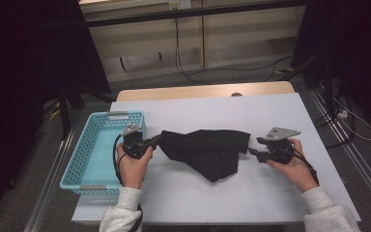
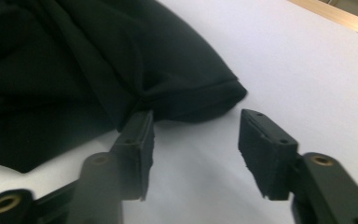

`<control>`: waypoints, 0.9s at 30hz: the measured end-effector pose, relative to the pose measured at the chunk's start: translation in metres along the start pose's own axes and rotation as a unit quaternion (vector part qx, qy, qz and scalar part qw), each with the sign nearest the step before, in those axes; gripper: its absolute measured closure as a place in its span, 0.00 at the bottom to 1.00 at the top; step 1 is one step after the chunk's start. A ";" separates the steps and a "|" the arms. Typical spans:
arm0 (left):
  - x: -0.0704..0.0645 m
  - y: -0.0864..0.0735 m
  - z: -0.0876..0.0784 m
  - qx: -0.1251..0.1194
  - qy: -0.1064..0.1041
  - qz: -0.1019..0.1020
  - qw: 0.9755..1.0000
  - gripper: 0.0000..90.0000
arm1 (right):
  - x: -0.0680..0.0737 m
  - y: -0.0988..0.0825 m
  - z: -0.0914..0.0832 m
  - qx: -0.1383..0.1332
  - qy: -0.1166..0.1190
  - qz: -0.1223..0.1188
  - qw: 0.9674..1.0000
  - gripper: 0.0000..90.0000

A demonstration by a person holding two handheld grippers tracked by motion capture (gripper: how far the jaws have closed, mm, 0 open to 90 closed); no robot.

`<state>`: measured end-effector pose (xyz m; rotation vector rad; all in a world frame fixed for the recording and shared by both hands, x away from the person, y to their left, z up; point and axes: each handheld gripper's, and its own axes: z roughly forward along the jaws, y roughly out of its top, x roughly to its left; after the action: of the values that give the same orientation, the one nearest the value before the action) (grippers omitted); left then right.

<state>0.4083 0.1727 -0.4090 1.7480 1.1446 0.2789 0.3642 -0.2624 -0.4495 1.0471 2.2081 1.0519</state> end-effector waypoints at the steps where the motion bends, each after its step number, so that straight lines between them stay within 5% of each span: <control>1: 0.000 -0.001 0.000 0.002 -0.001 0.000 1.000 0.97 | 0.003 0.001 0.003 -0.002 0.001 -0.009 1.000 0.46; 3: -0.001 -0.002 0.002 0.003 -0.003 -0.001 1.000 0.97 | 0.008 0.005 0.007 -0.008 0.006 -0.029 1.000 0.39; 8: -0.002 -0.003 0.002 0.007 -0.004 0.001 1.000 0.97 | 0.016 0.014 0.012 -0.013 0.010 -0.062 0.998 0.40; 19: -0.003 -0.005 0.003 0.015 -0.007 0.005 1.000 0.97 | 0.021 0.021 0.016 -0.015 0.019 -0.058 0.998 0.39; 23: -0.004 -0.005 0.003 0.017 -0.008 0.008 1.000 0.97 | 0.022 0.020 0.016 -0.006 0.021 -0.059 0.998 0.48; 27: -0.004 -0.006 0.003 0.019 -0.006 0.008 1.000 0.97 | 0.019 0.019 0.014 -0.007 0.028 -0.036 0.999 0.68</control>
<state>0.4046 0.1681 -0.4145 1.7915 1.1331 0.2570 0.3708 -0.2331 -0.4447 0.9354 2.2609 1.0758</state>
